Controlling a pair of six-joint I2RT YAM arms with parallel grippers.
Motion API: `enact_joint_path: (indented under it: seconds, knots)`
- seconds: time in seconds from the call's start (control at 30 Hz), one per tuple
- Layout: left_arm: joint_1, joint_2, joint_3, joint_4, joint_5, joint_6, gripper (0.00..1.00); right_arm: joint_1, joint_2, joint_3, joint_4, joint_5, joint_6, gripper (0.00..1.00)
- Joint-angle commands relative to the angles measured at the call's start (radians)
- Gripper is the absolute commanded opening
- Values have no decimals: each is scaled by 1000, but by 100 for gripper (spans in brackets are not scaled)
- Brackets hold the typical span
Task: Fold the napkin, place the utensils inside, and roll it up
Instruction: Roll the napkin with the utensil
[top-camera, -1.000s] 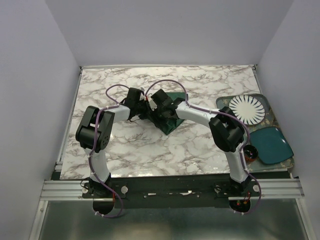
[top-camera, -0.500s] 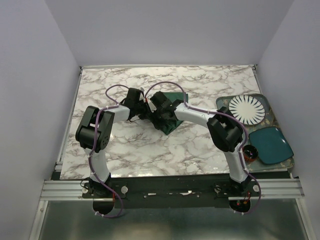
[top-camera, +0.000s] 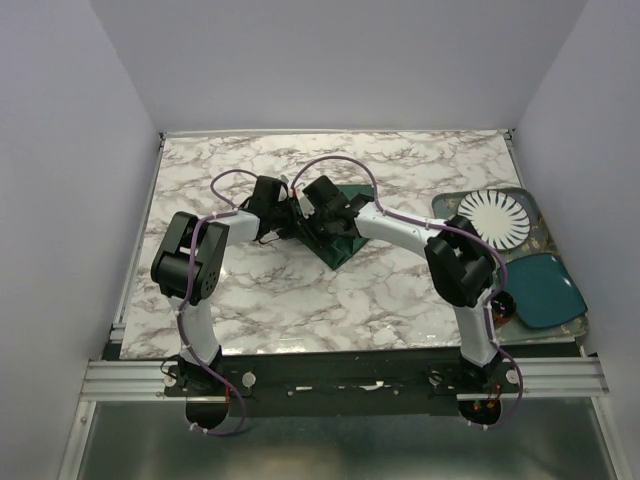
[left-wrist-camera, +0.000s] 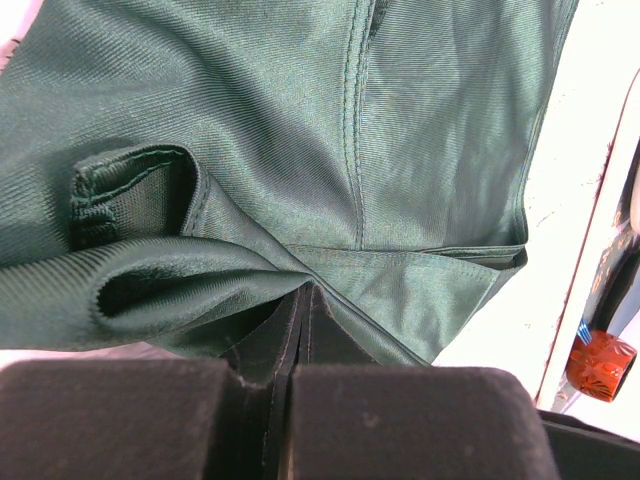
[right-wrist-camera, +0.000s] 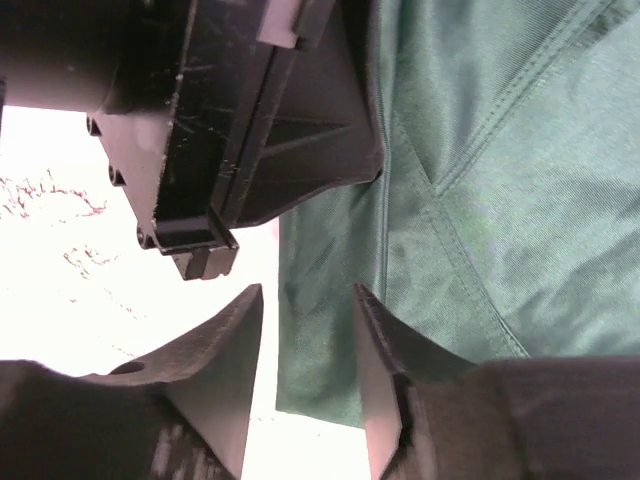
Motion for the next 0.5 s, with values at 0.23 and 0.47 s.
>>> enact_joint_path:
  seconds: [0.23,0.47]
  knots:
    - [9,46,-50,-117,-69,38,0,9,73,-1,1,-30,6,51]
    - [12,41,-51,-117,-68,38,0,9,111,-54,19,5,46,57]
